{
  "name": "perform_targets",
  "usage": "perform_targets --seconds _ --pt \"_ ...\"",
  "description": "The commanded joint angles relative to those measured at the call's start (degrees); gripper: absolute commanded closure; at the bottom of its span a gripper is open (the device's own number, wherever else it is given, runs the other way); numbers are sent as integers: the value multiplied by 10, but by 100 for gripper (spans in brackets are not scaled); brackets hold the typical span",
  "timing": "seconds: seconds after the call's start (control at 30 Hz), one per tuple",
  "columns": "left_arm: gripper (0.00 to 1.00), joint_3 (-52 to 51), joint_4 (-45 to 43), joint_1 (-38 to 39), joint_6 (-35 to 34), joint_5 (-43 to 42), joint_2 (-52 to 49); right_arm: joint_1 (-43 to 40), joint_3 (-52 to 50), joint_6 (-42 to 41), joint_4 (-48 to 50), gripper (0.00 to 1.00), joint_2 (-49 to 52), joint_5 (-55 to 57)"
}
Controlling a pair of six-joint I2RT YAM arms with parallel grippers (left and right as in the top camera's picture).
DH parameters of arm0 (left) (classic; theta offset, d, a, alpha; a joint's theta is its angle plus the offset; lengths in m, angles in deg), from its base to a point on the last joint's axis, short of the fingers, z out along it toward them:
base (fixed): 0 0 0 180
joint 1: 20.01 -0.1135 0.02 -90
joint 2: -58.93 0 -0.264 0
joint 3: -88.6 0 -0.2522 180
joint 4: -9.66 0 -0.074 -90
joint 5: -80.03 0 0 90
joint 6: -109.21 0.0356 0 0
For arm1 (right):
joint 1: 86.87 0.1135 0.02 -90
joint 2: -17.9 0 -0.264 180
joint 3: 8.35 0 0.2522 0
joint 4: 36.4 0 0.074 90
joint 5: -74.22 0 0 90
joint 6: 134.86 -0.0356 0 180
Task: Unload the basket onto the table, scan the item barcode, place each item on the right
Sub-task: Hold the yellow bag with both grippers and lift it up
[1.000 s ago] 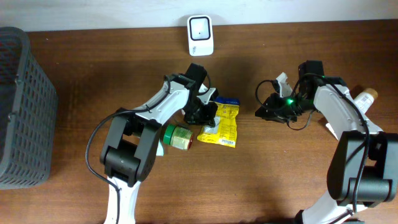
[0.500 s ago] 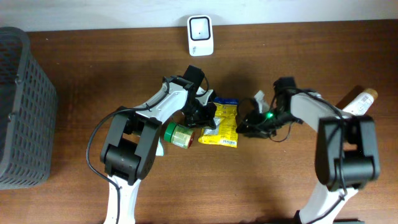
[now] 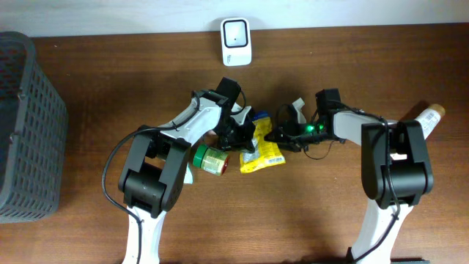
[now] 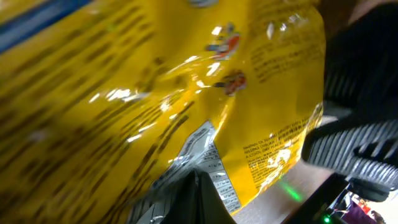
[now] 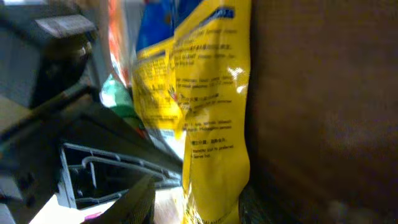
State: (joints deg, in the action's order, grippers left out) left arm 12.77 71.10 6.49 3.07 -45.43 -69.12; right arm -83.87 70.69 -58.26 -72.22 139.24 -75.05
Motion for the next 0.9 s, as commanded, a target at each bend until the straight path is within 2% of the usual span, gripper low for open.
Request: perform_targets --seconds 0.0,0.07,0.17,0.3,0.4,0.5,0.67,0.87 --pt "100 -16 -1 1 -5 3 -25 12 -11 -23 26 57 47 87" --pt "100 -16 -1 1 -3 2 -25 18 -11 -19 42 57 48 83" --pt "100 -16 -1 1 -3 2 -25 22 -9 -16 40 69 48 82" --pt "100 -16 -1 1 -1 3 -25 22 -2 52 -22 83 48 78" --pt "100 -16 -1 1 -1 3 -25 22 5 92 -61 86 47 74" --pt "100 -16 -1 1 3 3 -25 23 25 136 -107 95 45 71" --pt "100 -4 15 1 7 3 -23 20 46 168 -156 96 34 45" --pt "100 89 99 -11 67 9 36 -9 46 177 -182 96 -38 -7"
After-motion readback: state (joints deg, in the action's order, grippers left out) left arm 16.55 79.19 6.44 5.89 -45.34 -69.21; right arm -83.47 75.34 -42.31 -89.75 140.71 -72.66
